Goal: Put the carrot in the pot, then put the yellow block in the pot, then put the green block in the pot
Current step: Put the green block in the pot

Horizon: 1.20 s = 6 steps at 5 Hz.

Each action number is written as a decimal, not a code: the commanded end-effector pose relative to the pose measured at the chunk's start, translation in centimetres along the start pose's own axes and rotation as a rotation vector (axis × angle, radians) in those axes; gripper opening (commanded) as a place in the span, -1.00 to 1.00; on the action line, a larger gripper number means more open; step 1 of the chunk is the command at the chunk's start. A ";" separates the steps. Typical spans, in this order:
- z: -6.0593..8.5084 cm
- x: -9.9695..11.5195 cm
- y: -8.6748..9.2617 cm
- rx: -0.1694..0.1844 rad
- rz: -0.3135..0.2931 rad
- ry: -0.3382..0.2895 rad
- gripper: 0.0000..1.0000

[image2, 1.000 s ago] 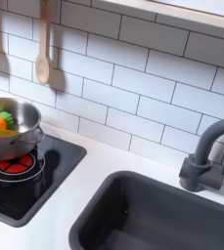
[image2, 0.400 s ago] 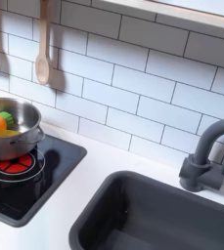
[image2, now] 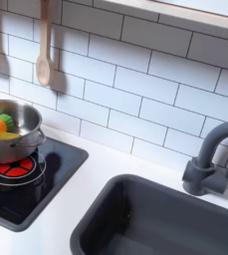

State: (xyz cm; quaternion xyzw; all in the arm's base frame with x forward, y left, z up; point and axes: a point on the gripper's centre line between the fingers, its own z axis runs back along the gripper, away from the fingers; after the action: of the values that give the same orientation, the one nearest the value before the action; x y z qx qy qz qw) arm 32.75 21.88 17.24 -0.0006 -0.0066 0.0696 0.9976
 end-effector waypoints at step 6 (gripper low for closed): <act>-2.1 2.3 -0.8 -0.086 -0.162 -0.101 1.00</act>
State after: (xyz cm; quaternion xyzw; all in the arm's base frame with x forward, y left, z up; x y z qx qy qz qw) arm 35.24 21.32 15.47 -0.0374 -0.0627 -0.0138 0.9972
